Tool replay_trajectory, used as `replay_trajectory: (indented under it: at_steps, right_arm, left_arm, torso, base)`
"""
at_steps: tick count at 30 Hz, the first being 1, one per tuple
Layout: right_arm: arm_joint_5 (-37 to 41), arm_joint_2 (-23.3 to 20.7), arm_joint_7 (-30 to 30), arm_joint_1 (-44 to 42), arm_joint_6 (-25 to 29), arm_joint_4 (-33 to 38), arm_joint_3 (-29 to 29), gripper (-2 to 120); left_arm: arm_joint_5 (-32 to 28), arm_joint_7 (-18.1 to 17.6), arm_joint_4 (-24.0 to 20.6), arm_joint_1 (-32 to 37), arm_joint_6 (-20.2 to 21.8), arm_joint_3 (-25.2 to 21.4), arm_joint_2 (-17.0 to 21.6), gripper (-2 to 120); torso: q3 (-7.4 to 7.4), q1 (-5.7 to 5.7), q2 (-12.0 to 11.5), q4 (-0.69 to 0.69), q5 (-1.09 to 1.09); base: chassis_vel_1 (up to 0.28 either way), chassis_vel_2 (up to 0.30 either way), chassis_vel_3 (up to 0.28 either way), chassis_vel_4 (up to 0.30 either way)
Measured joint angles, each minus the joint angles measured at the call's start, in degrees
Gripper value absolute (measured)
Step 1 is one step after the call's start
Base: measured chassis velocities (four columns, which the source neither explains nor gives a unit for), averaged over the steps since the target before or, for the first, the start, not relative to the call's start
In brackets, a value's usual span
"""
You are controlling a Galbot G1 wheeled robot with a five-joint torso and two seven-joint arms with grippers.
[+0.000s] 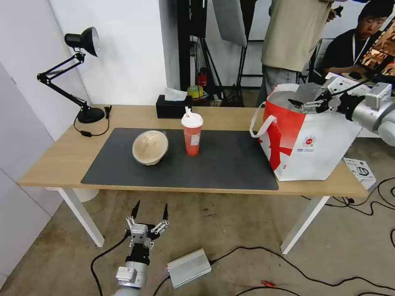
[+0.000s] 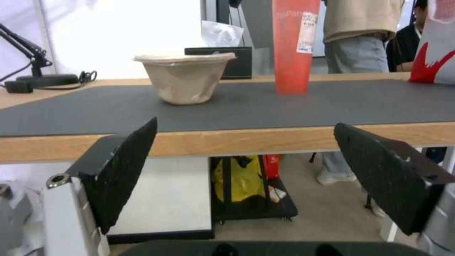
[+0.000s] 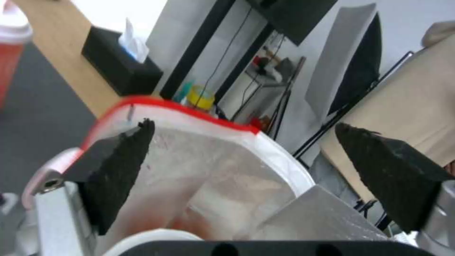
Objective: Pick up the trash from the table and place it into the takeout bag.
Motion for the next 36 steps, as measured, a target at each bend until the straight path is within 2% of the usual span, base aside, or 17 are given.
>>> replay_trajectory:
  at_steps: [3, 7, 18, 29, 33, 36]
  right_arm:
    - [0.6, -0.5, 1.4, -2.1, 0.4, 1.8, 1.8, 100]
    - [1.4, -1.1, 4.2, -7.2, 1.3, 5.3, 7.1, 100]
    - [2.7, -0.2, 9.8, -11.5, 2.8, 11.0, 13.2, 100]
    - [2.4, 3.8, 15.6, -15.1, 4.0, 16.0, 16.2, 100]
    - [2.0, 5.6, 16.7, -19.2, 4.5, 17.2, 19.4, 100]
    - [-0.1, 7.7, 17.1, -25.7, 5.5, 18.5, 23.4, 100]
  left_arm:
    - [0.0, 0.0, -0.4, 0.1, 0.0, -0.1, 0.1, 100]
    - [0.0, 0.0, -1.3, 0.6, 0.3, -0.2, 0.3, 100]
    - [0.0, 0.0, -2.7, 1.3, 0.5, -0.7, 0.1, 100]
    - [-0.2, -0.2, -5.6, 3.4, 0.5, -2.1, -0.5, 100]
    - [-0.3, -0.2, -6.3, 3.7, 0.5, -2.2, -0.6, 100]
    - [-0.3, -0.2, -7.0, 4.0, 0.5, -2.4, -0.6, 100]
  torso:
    - [0.0, 0.0, 0.0, 0.02, 0.0]
    - [0.0, 0.0, 0.0, 0.0, 0.0]
    - [0.0, 0.0, 0.0, 0.0, 0.0]
    - [0.0, 0.0, 0.0, 0.01, 0.0]
    - [0.0, 0.0, 0.0, 0.0, -0.01]
    - [0.0, 0.0, 0.0, 0.0, 0.0]
  base:
    - [0.0, 0.0, 0.0, 0.0]
    - [0.0, 0.0, 0.0, 0.0]
    - [0.0, 0.0, 0.0, 0.0]
    - [0.0, 0.0, 0.0, 0.0]
    - [0.0, 0.0, 0.0, 0.0]
    - [0.0, 0.0, 0.0, 0.0]
